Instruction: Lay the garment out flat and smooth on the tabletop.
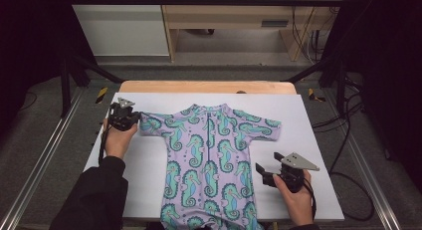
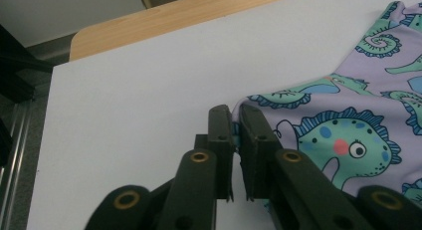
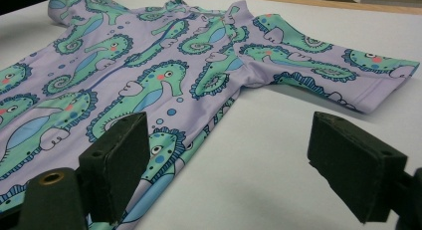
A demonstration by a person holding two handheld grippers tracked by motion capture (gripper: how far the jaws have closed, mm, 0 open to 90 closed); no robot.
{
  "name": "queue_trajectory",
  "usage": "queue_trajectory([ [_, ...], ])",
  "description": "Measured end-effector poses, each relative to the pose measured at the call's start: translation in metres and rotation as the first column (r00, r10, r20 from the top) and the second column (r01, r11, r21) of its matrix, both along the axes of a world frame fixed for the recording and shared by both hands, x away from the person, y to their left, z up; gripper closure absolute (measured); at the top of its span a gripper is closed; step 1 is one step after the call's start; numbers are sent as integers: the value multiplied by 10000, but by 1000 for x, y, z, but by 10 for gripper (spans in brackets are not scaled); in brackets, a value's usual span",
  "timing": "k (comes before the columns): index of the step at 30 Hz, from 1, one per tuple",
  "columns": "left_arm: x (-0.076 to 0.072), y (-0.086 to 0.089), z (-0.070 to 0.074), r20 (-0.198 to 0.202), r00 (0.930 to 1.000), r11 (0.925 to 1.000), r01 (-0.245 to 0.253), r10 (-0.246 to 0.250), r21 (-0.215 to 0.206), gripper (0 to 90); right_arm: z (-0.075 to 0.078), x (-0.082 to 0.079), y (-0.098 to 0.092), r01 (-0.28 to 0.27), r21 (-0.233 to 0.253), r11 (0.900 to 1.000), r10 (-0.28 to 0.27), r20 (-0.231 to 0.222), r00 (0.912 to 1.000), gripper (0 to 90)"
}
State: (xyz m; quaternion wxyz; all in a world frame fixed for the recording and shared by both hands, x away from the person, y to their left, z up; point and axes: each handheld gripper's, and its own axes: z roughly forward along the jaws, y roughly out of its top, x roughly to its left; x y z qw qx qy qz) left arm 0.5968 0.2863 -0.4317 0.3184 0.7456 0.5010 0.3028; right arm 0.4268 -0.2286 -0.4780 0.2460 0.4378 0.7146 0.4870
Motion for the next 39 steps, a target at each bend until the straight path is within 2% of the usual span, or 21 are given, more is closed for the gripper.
queue_trajectory([
  [3, -5, 1, 0, 291, 9994, 9998, -193, 192, 26, 722, 0, 0, 1, -5, -14, 10000, 5, -33, 10000, 166],
  [5, -7, 2, 1, 350, 9991, 9997, -251, 250, 23, 661, 0, 0, 1, 13, -56, 10000, -14, -66, 10000, 160],
  [6, -15, 3, 4, 456, 9988, 9997, -178, 184, -140, 660, 0, -1, 2, 20, -76, 10000, -21, -97, 10000, 156],
  [9, -34, 0, 5, 597, 9982, 9996, 103, -86, -278, 641, 0, -2, 6, -68, -182, 9998, 62, -313, 9995, 156],
  [10, -34, 0, 5, 597, 9982, 9996, 103, -86, -278, 635, 0, -2, 6, -68, -182, 9998, 62, -313, 9995, 156],
  [11, -50, -5, 4, 672, 9969, 9983, 424, -398, -387, 630, 0, -3, 10, -215, -204, 9996, 205, -458, 9987, 162],
  [13, -66, -9, 0, 705, 9953, 9962, 698, -660, -516, 616, 0, -5, 15, -351, -291, 9990, 334, -567, 9978, 178],
  [14, -66, -9, 0, 705, 9953, 9962, 698, -660, -516, 606, 0, -5, 15, -351, -291, 9990, 334, -567, 9978, 178],
  [15, -81, -14, -3, 577, 9945, 9939, 907, -871, -628, 583, 1, -7, 20, -472, -409, 9980, 448, -589, 9973, 199],
  [16, -81, -14, -3, 577, 9945, 9939, 907, -871, -628, 576, 1, -7, 20, -472, -409, 9980, 448, -589, 9973, 199],
  [17, -97, -19, -6, 556, 9918, 9899, 1194, -1153, -770, 576, 1, -9, 24, -579, -501, 9971, 545, -671, 9963, 210],
  [19, -113, -24, -9, 541, 9879, 9841, 1497, -1450, -955, 571, 0, -11, 27, -699, -558, 9960, 658, -724, 9952, 220],
  [23, -141, -37, -19, 337, 9763, 9677, 2166, -2140, -1293, 568, -1, -15, 32, -750, -737, 9945, 682, -909, 9935, 255],
  [24, -141, -37, -19, 337, 9763, 9677, 2166, -2140, -1293, 569, -1, -15, 32, -750, -737, 9945, 682, -909, 9935, 255],
  [25, -154, -45, -24, 216, 9679, 9596, 2510, -2503, -1271, 570, -1, -17, 34, -745, -813, 9939, 661, -1020, 9926, 281],
  [28, -171, -56, -32, -85, 9564, 9472, 2879, -2919, -1415, 566, -3, -19, 35, -906, -850, 9922, 809, -1114, 9905, 315],
  [30, -180, -63, -35, -258, 9440, 9351, 3219, -3291, -1485, 562, -4, -20, 37, -1012, -864, 9911, 908, -1173, 9889, 332],
  [32, -185, -70, -38, -396, 9332, 9266, 3488, -3573, -1402, 564, -5, -21, 39, -1115, -900, 9897, 1000, -1233, 9873, 346],
  [33, -186, -73, -39, -502, 9294, 9249, 3567, -3657, -1318, 565, -5, -22, 40, -1152, -919, 9891, 1031, -1272, 9865, 352],
  [37, -187, -79, -43, -834, 9195, 9190, 3723, -3842, -1298, 577, -8, -22, 43, -1276, -1012, 9866, 1126, -1421, 9834, 386],
  [39, -188, -82, -45, -1014, 9126, 9148, 3827, -3961, -1290, 610, -9, -22, 44, -1324, -1077, 9853, 1150, -1546, 9813, 407],
])
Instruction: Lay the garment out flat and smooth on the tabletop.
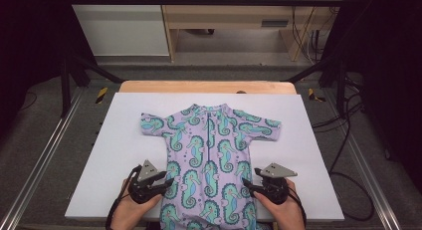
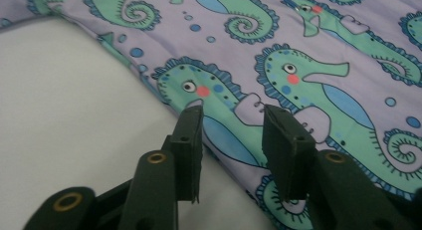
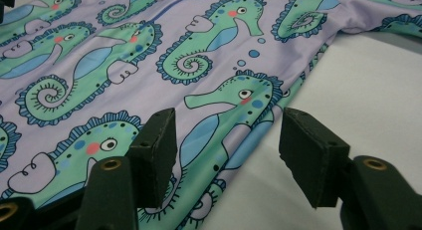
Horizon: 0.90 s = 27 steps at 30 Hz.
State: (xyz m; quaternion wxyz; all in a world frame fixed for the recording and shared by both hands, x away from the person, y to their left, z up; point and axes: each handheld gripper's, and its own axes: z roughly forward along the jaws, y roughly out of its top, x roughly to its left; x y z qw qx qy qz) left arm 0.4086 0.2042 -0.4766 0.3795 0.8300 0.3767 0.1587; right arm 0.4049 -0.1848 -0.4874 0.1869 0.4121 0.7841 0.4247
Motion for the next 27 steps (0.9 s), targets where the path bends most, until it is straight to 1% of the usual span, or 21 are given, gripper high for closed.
queue_trajectory([
  [1, -1, -2, -1, -46, 10000, 9999, 40, -39, 133, 624, -1, 0, 1, -35, -51, 10000, 35, -25, 10000, 418],
  [2, -1, -2, -1, -46, 10000, 9999, 40, -39, 133, 635, -1, 0, 1, -35, -51, 10000, 35, -25, 10000, 418],
  [3, -2, -3, -3, -44, 10000, 9996, 76, -74, 271, 635, -2, 0, 1, -30, -100, 9999, 29, -88, 10000, 430],
  [4, -3, -4, -4, -28, 10000, 9992, 92, -91, 398, 672, -3, 1, 2, 3, -204, 9998, -7, -185, 9998, 479],
  [5, -4, -5, -5, 117, 9999, 9991, 28, -33, 423, 691, -3, 2, 2, -4, -235, 9997, -2, -249, 9997, 511],
  [6, -4, -5, -5, 117, 9999, 9991, 28, -33, 423, 717, -3, 2, 2, -4, -235, 9997, -2, -249, 9997, 511],
  [7, -5, -5, -5, 167, 9999, 9990, -27, 20, 449, 764, -3, 2, 2, -47, -276, 9996, 38, -325, 9995, 605],
  [10, -6, -5, -7, 368, 9993, 9989, -28, 11, 465, 858, -4, 2, 5, -189, -542, 9984, 171, -343, 9993, 706],
  [11, -6, -5, -7, 368, 9993, 9989, -28, 11, 465, 885, -4, 2, 5, -189, -542, 9984, 171, -343, 9993, 706],
  [12, -7, -5, -6, 374, 9993, 9988, -45, 27, 482, 892, -4, 2, 6, -185, -615, 9979, 165, -327, 9993, 777],
  [14, -10, -6, -5, 406, 9991, 9989, -97, 78, 468, 897, -4, 3, 5, -261, -563, 9981, 242, -348, 9991, 832],
  [15, -11, -6, -4, 486, 9988, 9989, -114, 92, 451, 897, -4, 2, 5, -309, -531, 9981, 291, -351, 9990, 862],
  [17, -13, -7, -3, 505, 9987, 9989, -86, 63, 463, 897, -4, 1, 5, -382, -536, 9978, 366, -298, 9989, 884],
  [18, -17, -7, -1, 521, 9986, 9994, -28, 10, 355, 897, -4, 1, 6, -423, -534, 9977, 408, -295, 9987, 888],
  [19, -17, -7, -1, 521, 9986, 9994, -28, 10, 355, 897, -4, 1, 6, -423, -534, 9977, 408, -295, 9987, 888],
  [20, -19, -8, 0, 574, 9983, 9989, 10, -37, 472, 897, -3, 0, 5, -476, -473, 9978, 463, -273, 9986, 889],
  [21, -19, -8, 0, 574, 9983, 9989, 10, -37, 472, 897, -3, 0, 5, -476, -473, 9978, 463, -273, 9986, 889],
  [23, -21, -5, -1, 629, 9980, 9986, -127, 95, 511, 897, -3, 0, 5, -498, -408, 9979, 486, -299, 9984, 889],
  [24, -19, 0, -1, 653, 9975, 9984, -314, 283, 470, 897, -3, -1, 6, -550, -371, 9978, 539, -295, 9981, 888],
  [25, -18, 2, -2, 637, 9974, 9980, -381, 348, 508, 897, -3, -1, 6, -573, -346, 9978, 563, -298, 9980, 888],
  [27, -16, 6, -3, 558, 9973, 9980, -507, 485, 384, 897, -2, -2, 8, -633, -289, 9976, 623, -328, 9975, 888],
])
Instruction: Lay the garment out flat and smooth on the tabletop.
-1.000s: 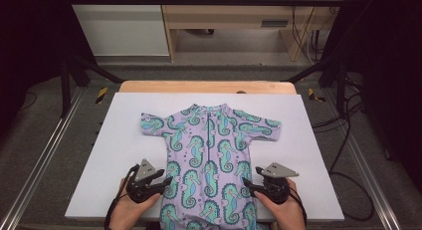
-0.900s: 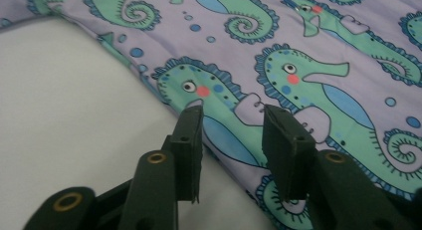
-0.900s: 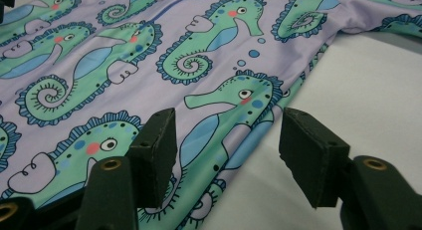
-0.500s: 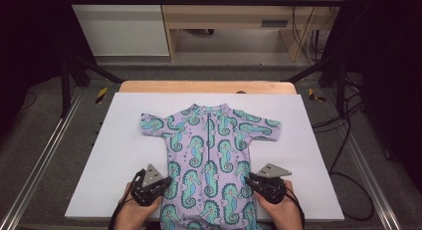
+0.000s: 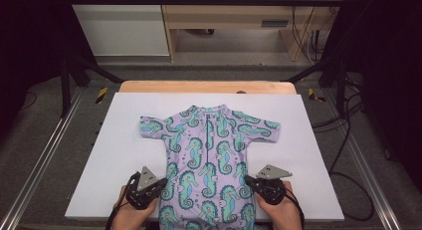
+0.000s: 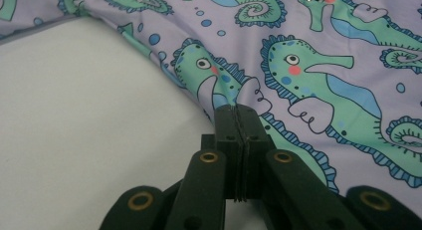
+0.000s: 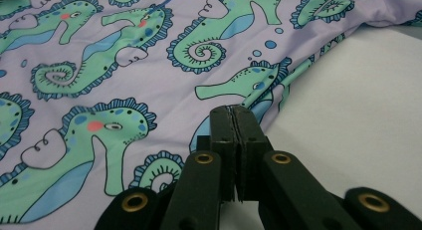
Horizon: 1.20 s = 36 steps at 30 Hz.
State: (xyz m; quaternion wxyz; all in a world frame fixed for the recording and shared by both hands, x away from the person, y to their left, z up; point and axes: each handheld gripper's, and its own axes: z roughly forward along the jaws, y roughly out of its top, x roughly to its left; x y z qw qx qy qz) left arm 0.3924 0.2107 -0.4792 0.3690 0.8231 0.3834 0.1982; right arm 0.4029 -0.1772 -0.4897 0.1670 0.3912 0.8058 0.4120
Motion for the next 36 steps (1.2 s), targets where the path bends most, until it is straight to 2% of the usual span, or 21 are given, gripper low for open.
queue_trajectory([
  [8, 1, 3, 0, 152, 9999, 10000, 54, -53, -76, 891, -1, -1, 3, -82, -20, 10000, 82, -157, 9998, 883],
  [9, 0, 3, 0, 490, 9988, 9998, 49, -39, -205, 864, -1, 0, 1, 30, 55, 10000, -29, -146, 9999, 800],
  [10, 0, 3, 0, 490, 9988, 9998, 49, -39, -205, 830, -1, 0, 1, 30, 55, 10000, -29, -146, 9999, 800],
  [11, -1, 5, 2, 800, 9967, 9993, -115, 142, -342, 782, -1, 1, -1, 157, 152, 9998, -156, -60, 9999, 734],
  [12, -1, 5, 2, 800, 9967, 9993, -115, 142, -342, 740, -1, 1, -1, 157, 152, 9998, -156, -60, 9999, 734],
  [13, -1, 8, 4, 1067, 9939, 9977, -222, 290, -641, 708, 0, 2, -3, 300, 303, 9991, -304, 151, 9994, 627],
  [14, -1, 8, 4, 1067, 9939, 9977, -222, 290, -641, 678, 0, 2, -3, 300, 303, 9991, -304, 151, 9994, 627],
  [15, 1, 12, 6, 1269, 9907, 9948, -362, 482, -952, 643, 2, 4, -6, 499, 438, 9978, -512, 308, 9982, 543],
  [16, 1, 12, 6, 1269, 9907, 9948, -362, 482, -952, 609, 2, 4, -6, 499, 438, 9978, -512, 308, 9982, 543],
  [17, 2, 16, 7, 1426, 9871, 9913, -562, 731, -1188, 571, 4, 6, -9, 697, 547, 9961, -728, 558, 9958, 462],
  [19, 3, 20, 9, 1599, 9827, 9873, -712, 938, -1419, 533, 6, 9, -12, 843, 634, 9944, -895, 836, 9925, 394],
  [22, 5, 25, 10, 1745, 9778, 9822, -869, 1161, -1667, 455, 10, 13, -17, 1130, 748, 9908, -1221, 1321, 9837, 288],
  [23, 5, 28, 11, 1836, 9743, 9784, -971, 1308, -1823, 455, 10, 13, -17, 1130, 748, 9908, -1221, 1321, 9837, 288],
  [24, 7, 35, 12, 2038, 9661, 9707, -1150, 1587, -2109, 407, 13, 16, -21, 1492, 776, 9858, -1604, 1678, 9727, 233],
  [25, 7, 38, 13, 2129, 9617, 9669, -1241, 1725, -2229, 390, 15, 16, -23, 1671, 829, 9824, -1799, 1837, 9664, 217],
  [26, 7, 38, 13, 2129, 9617, 9669, -1241, 1725, -2229, 377, 16, 17, -26, 1794, 915, 9795, -1942, 1933, 9617, 210],
  [27, 8, 41, 13, 2217, 9585, 9649, -1271, 1791, -2300, 377, 16, 17, -26, 1794, 915, 9795, -1942, 1933, 9617, 210],
  [28, 8, 44, 14, 2273, 9557, 9623, -1319, 1872, -2378, 358, 18, 17, -29, 1865, 982, 9775, -2033, 2052, 9574, 206],
  [29, 8, 49, 15, 2384, 9494, 9567, -1426, 2047, -2536, 326, 20, 16, -35, 1979, 1145, 9735, -2189, 2162, 9515, 182],
  [33, 9, 60, 17, 2546, 9396, 9489, -1569, 2289, -2739, 268, 23, 15, -48, 2190, 1379, 9659, -2467, 2358, 9400, 149],
  [36, 9, 69, 18, 2601, 9321, 9376, -1688, 2521, -3038, 226, 26, 14, -59, 2290, 1670, 9590, -2663, 2543, 9297, 126],
])
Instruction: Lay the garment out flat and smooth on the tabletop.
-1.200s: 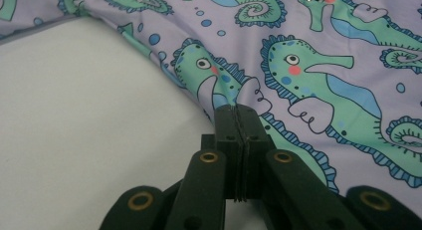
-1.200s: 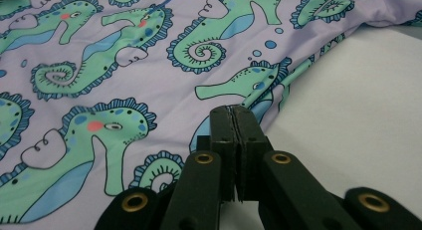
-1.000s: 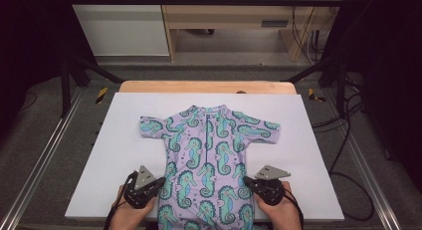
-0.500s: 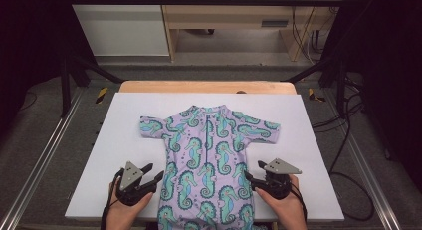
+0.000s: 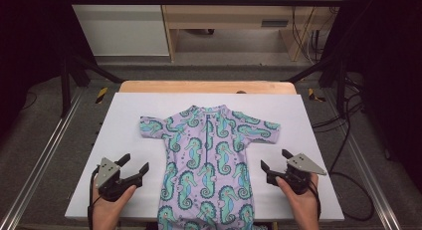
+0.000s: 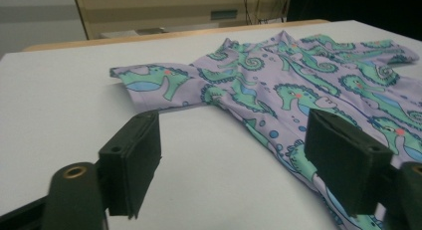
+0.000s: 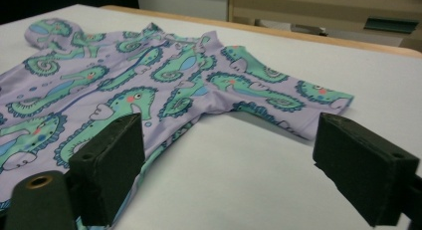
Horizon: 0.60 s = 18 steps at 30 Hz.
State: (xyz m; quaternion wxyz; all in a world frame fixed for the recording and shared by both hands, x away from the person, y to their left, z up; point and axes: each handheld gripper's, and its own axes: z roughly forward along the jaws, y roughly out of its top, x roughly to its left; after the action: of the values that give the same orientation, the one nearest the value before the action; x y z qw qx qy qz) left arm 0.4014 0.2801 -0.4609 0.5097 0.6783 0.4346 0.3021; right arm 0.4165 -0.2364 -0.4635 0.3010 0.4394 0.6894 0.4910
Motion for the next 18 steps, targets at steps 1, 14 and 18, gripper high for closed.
queue_trajectory([
  [1, 0, 3, 1, 49, 10000, 9999, -85, 86, -74, 208, 1, 0, -4, 54, 61, 10000, -55, 62, 10000, 117],
  [14, -3, 42, 5, 525, 9954, 9929, -757, 807, -919, 117, 4, -10, -45, 681, 945, 9932, -731, 507, 9960, 127],
  [18, -4, 50, 6, 612, 9936, 9903, -884, 953, -1074, 109, 2, -12, -54, 824, 1033, 9912, -890, 612, 9942, 127],
])
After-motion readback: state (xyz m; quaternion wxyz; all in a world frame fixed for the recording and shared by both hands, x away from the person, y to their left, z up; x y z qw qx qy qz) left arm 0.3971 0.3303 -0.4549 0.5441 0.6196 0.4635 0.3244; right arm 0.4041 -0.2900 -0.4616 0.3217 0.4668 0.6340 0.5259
